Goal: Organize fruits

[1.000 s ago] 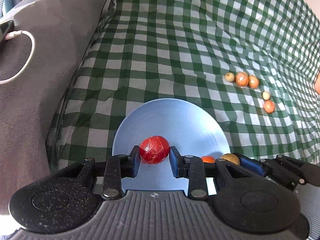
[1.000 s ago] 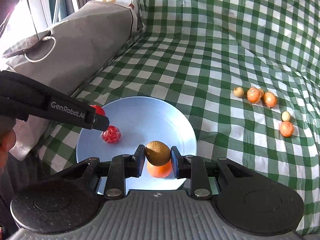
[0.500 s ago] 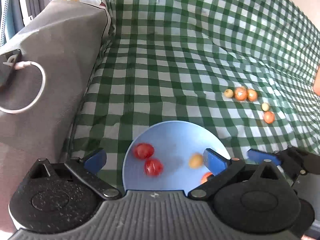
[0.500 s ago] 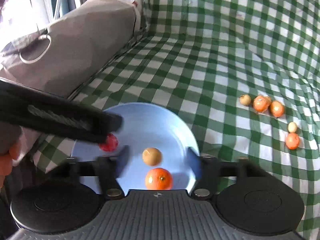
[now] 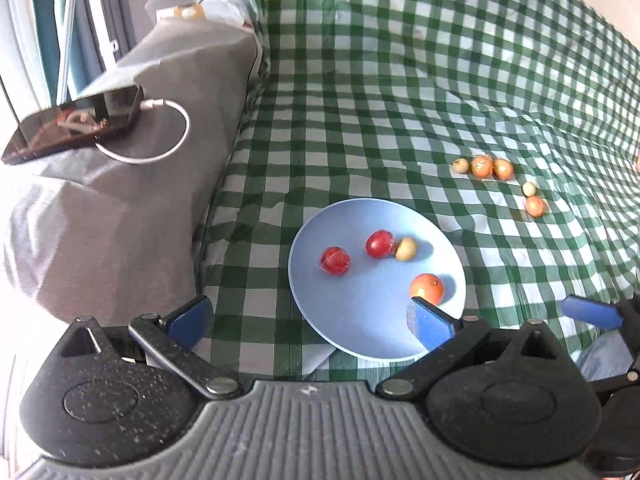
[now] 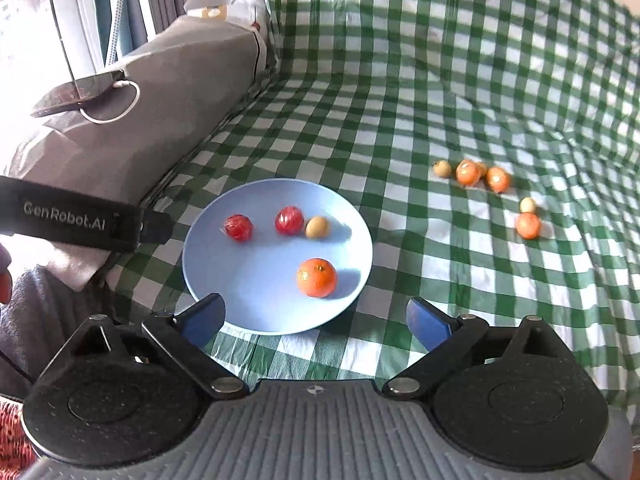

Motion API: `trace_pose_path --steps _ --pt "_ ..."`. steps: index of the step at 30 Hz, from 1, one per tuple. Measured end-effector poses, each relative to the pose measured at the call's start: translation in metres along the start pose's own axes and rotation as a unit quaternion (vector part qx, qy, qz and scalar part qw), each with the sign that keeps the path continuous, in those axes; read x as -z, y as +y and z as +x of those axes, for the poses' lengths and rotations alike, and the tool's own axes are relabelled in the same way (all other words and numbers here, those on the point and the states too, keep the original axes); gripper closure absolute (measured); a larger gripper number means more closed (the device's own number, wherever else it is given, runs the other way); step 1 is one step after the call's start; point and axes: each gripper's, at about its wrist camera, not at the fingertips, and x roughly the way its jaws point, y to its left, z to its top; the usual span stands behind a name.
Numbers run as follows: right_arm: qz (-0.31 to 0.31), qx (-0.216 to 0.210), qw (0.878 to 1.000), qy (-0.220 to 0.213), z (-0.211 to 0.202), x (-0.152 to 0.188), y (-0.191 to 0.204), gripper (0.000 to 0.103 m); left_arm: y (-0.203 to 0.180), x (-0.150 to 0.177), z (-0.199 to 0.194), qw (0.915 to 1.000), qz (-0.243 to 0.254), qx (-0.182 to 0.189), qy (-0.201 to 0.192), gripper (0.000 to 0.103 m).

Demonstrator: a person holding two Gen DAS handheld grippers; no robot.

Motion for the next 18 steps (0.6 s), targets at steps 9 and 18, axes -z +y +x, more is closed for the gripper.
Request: trace_pose_path --steps 9,18 --pt "-0.005 0.009 0.999 -0.032 -0.027 0.007 0.007 0.003 -0.003 0.007 -0.027 0.9997 -0.004 0.001 -0.023 0.0" --pt "-0.003 0.011 0.999 -0.045 -0.04 0.01 0.008 0.003 -0.001 0.007 -0.043 0.9993 -0.003 0.0 -0.037 0.0"
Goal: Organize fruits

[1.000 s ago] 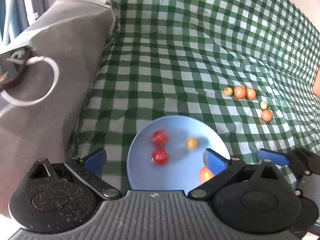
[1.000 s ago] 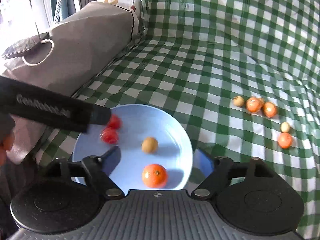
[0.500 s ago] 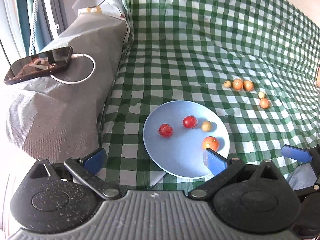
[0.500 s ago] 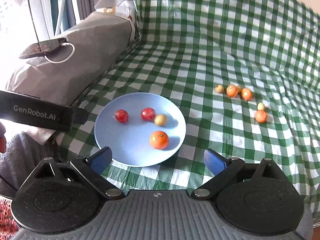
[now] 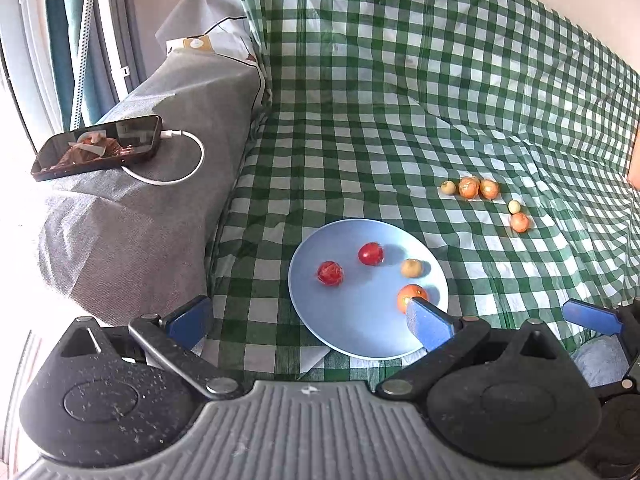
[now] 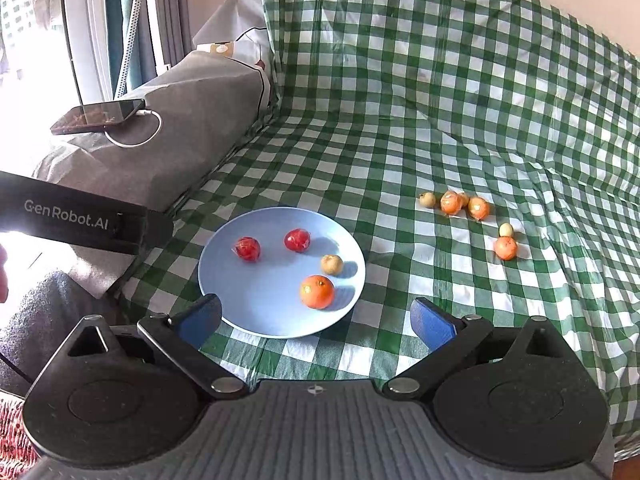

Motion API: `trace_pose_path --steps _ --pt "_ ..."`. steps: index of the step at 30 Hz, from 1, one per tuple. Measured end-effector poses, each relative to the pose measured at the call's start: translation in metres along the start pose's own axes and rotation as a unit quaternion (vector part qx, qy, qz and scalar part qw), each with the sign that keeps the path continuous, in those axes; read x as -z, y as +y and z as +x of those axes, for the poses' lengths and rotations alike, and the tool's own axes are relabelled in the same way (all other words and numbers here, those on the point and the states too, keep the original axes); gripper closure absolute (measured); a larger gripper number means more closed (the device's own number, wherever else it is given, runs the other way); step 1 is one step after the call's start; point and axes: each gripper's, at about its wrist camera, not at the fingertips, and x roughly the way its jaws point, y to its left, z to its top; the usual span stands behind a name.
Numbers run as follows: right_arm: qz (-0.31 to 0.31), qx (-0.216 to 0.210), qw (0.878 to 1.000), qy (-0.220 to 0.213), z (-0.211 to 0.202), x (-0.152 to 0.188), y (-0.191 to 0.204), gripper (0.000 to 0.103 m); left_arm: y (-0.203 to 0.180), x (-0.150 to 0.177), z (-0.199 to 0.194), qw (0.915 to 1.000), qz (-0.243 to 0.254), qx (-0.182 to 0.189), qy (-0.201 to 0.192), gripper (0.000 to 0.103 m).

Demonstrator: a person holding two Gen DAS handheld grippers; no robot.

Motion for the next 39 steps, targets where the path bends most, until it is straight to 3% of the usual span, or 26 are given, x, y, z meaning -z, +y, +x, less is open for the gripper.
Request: trace_pose_path --steps 20,39 --pt "0.002 0.0 1.0 0.007 0.003 0.002 0.003 0.001 -0.001 0.0 0.001 1.0 0.003 0.004 0.003 0.0" --pt "0.025 -0.003 0.999 0.029 0.023 -0.001 -0.01 0.001 -0.007 -0.006 0.022 0.9995 0.008 0.004 0.031 0.0"
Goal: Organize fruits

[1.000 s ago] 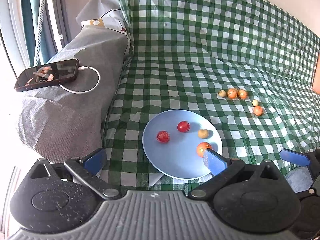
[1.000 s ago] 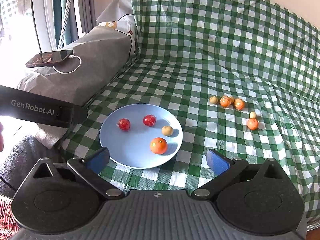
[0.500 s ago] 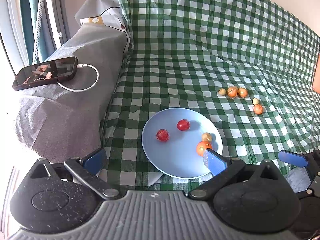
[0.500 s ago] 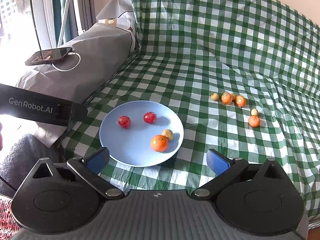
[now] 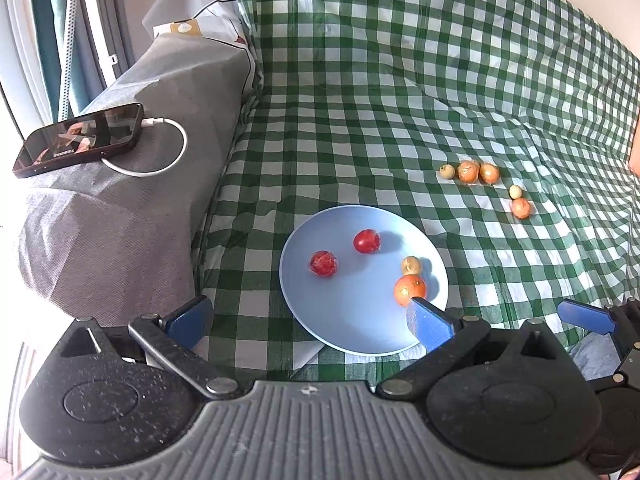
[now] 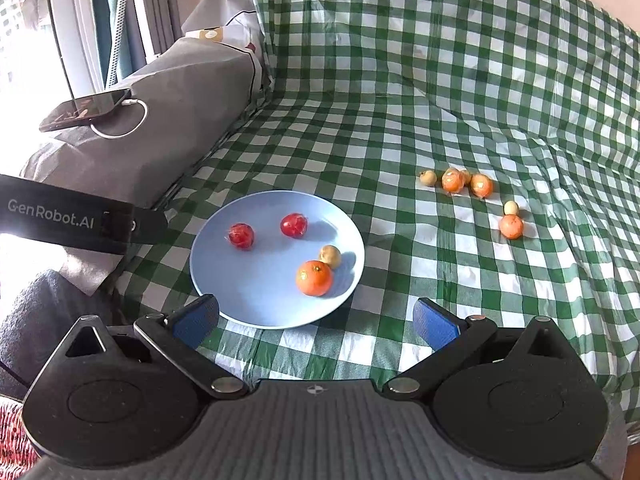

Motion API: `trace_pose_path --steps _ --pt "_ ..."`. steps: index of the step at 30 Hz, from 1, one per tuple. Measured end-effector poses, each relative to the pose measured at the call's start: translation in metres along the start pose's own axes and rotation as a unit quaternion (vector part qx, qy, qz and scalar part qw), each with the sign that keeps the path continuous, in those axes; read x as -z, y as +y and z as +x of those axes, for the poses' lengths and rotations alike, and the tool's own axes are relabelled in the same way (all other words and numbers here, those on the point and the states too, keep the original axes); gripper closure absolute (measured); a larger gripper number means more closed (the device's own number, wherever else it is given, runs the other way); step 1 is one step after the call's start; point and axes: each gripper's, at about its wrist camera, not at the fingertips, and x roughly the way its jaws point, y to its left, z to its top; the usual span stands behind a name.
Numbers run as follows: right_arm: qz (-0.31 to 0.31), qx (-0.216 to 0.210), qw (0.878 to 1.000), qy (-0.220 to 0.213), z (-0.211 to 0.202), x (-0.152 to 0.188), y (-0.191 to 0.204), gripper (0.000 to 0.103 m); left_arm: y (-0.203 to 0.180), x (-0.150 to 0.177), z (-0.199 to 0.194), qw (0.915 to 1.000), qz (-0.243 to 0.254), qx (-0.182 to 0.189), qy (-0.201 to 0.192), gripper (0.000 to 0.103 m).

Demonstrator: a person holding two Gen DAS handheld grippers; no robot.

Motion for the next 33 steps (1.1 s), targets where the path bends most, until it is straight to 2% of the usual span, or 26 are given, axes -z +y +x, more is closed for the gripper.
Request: trace_pose_path --steps 8,21,33 --pt "0.02 0.012 1.0 0.001 0.008 -0.004 -0.02 0.001 -0.014 -0.013 0.014 0.9999 0.007 0.004 0.01 0.0" --pt "0.072 0.056 0.996 0.003 0.03 -0.015 -0.076 0.001 -0.05 -0.059 0.046 0.9995 0.016 0.024 0.014 0.0" --pt "0.111 0.117 0.987 -0.013 0.062 -0.028 -0.153 0.001 -0.099 -0.11 0.116 0.9977 0.023 0.038 0.052 0.0"
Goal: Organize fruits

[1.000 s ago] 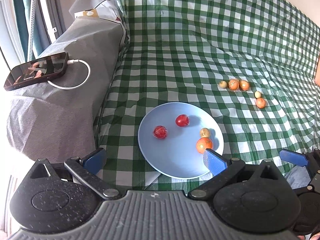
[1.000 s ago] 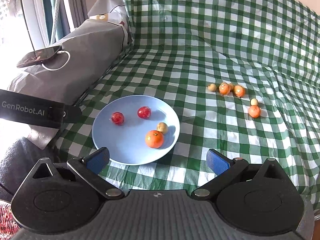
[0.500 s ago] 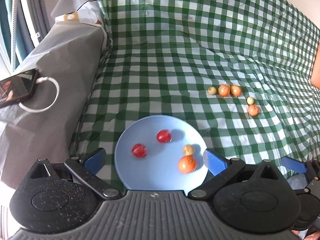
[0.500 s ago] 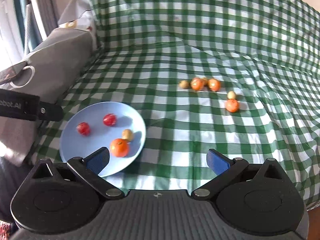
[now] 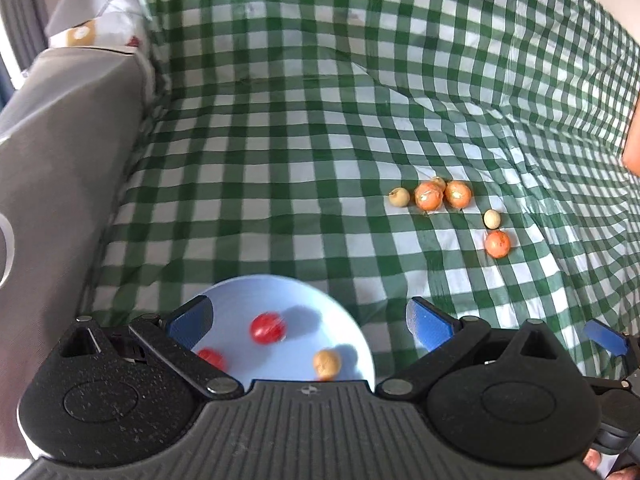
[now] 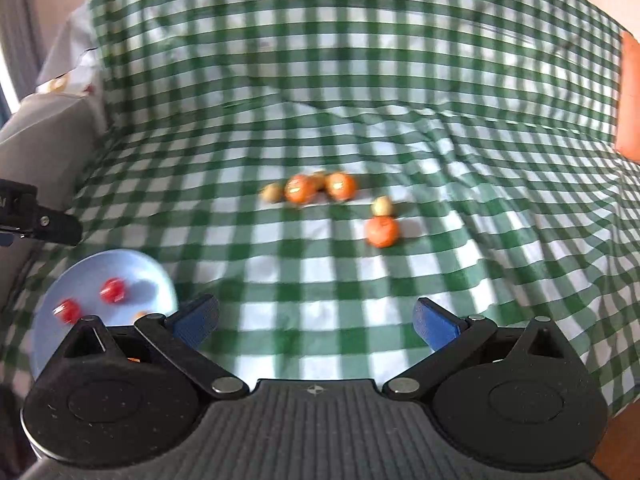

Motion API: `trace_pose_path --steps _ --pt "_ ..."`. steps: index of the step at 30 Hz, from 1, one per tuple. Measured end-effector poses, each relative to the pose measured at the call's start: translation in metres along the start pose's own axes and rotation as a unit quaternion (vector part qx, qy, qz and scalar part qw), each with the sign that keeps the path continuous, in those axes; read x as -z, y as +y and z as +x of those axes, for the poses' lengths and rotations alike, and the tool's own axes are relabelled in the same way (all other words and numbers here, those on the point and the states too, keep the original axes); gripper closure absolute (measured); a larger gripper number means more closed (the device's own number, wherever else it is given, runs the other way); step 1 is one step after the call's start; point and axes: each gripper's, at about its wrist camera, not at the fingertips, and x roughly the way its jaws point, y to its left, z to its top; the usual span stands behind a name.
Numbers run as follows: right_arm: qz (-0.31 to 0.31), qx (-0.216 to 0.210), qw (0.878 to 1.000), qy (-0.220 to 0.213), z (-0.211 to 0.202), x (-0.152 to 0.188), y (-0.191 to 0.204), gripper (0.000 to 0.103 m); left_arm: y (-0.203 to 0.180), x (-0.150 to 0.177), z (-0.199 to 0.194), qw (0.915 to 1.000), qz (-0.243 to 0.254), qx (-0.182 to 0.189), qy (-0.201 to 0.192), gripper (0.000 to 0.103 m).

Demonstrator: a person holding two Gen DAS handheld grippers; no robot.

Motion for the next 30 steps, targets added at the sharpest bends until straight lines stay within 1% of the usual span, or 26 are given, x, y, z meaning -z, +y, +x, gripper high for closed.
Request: trace_pose_path --steps 4,7,11,13,15,18,21,22,23,25,26,27,28,29,30 --pt "0.001 0.023 1.0 -0.006 0.034 -0.01 -0.023 0.001 -0.026 -0.024 0.034 0.9998 0.02 0.003 0.002 0.0" --pt "0.012 0.034 0.999 -0.006 0.062 -0.018 -0.04 0.001 -0.05 -0.045 0.064 0.9988 0.047 0.01 -0.002 0.0" --pt "0.025 0.042 0.999 0.003 0.102 -0.028 -0.056 0.001 -0.084 -0.07 0.107 0.9957 0.087 0.032 -0.003 0.0" --pt "0.031 0.042 0.999 0.011 0.121 -0.031 -0.061 0.001 -0.101 -0.082 0.132 0.992 0.115 0.051 0.007 0.0" --pt "0.036 0.04 0.998 0.022 0.14 -0.032 -0.065 0.001 -0.114 -0.092 0.155 0.9881 0.141 0.059 0.016 0.0" --pt "0.041 0.036 0.998 0.033 0.165 -0.034 -0.067 0.001 -0.133 -0.106 0.191 0.9795 0.182 0.076 0.04 0.0" --pt "0.046 0.041 0.997 0.042 0.184 -0.033 -0.066 0.001 -0.143 -0.113 0.221 0.9745 0.195 0.086 0.07 0.0" --pt "0.048 0.043 0.997 0.045 0.19 -0.032 -0.066 0.001 -0.144 -0.115 0.227 0.9741 0.194 0.088 0.076 0.0" --pt "0.046 0.046 0.997 0.039 0.195 -0.032 -0.066 0.001 -0.145 -0.116 0.232 0.9734 0.195 0.091 0.079 0.001" --pt "0.037 0.047 0.998 0.023 0.193 -0.03 -0.062 0.001 -0.147 -0.117 0.234 0.9695 0.211 0.099 0.076 0.022" --pt "0.036 0.044 0.998 0.017 0.191 -0.029 -0.062 0.009 -0.15 -0.116 0.233 0.9654 0.227 0.103 0.077 0.053" --pt "0.038 0.037 0.999 0.006 0.187 -0.027 -0.061 0.014 -0.152 -0.115 0.232 0.9621 0.237 0.107 0.082 0.062" --pt "0.03 0.034 0.999 -0.002 0.184 -0.026 -0.058 0.034 -0.152 -0.113 0.23 0.9626 0.238 0.103 0.078 0.062" --pt "0.017 0.03 0.999 -0.007 0.179 -0.025 -0.053 0.059 -0.15 -0.111 0.227 0.9631 0.237 0.105 0.071 0.063" --pt "0.009 0.031 0.999 -0.006 0.177 -0.025 -0.05 0.065 -0.148 -0.109 0.226 0.9632 0.236 0.108 0.071 0.063"
